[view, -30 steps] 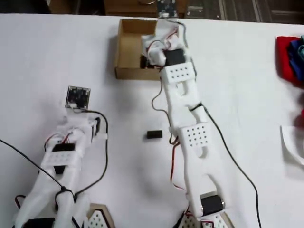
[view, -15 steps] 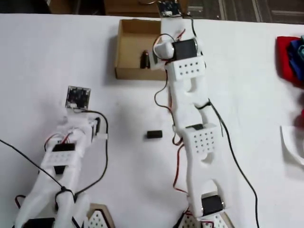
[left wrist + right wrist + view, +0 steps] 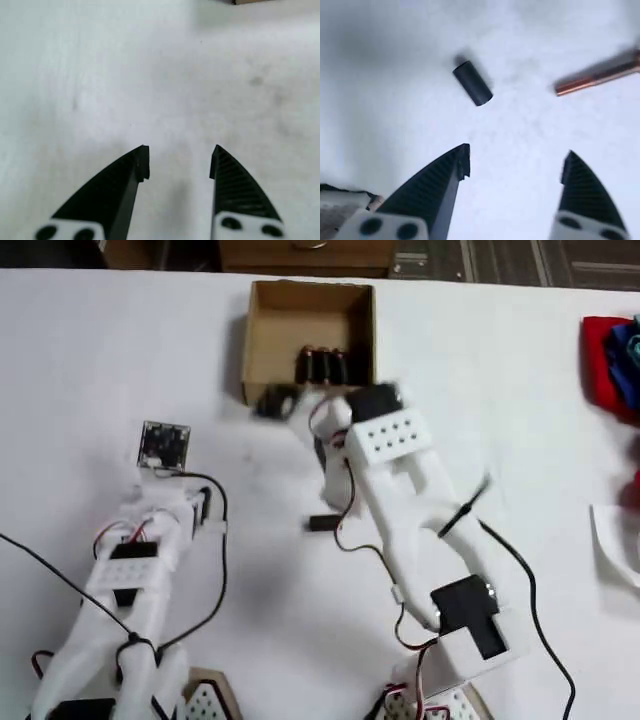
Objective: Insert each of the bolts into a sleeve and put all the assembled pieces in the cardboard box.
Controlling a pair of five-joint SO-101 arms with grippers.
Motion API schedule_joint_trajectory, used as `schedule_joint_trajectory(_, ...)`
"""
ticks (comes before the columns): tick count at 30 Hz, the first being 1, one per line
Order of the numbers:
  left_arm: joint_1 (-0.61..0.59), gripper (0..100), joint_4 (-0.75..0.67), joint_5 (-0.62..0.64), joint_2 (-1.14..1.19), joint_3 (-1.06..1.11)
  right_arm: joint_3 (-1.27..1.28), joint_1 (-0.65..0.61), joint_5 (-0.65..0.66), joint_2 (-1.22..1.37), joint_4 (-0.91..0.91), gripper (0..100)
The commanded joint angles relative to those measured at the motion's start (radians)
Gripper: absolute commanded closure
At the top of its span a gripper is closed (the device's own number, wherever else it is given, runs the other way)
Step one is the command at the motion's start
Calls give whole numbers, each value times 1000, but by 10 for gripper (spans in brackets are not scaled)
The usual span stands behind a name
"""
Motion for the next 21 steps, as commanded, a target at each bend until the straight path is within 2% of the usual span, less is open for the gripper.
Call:
schedule_joint_trajectory(1,8,782,-15,-9,-2,-5,109,-4,80,-53,-82,658)
schedule_joint_trajectory(4,8,782,-15,-9,-2,-5,135,-8,87,-8,-148,657)
schedule_joint_trajectory(9,8,782,-15,-9,-2,-5,123,-31,295,108,-194,658)
schedule_joint_trajectory(17,8,782,-15,-9,-2,-5,121,-97,292,191,-206,658)
schedule_joint_trajectory(21,8,782,-15,-9,-2,-5,121,-113,292,220,-269,658)
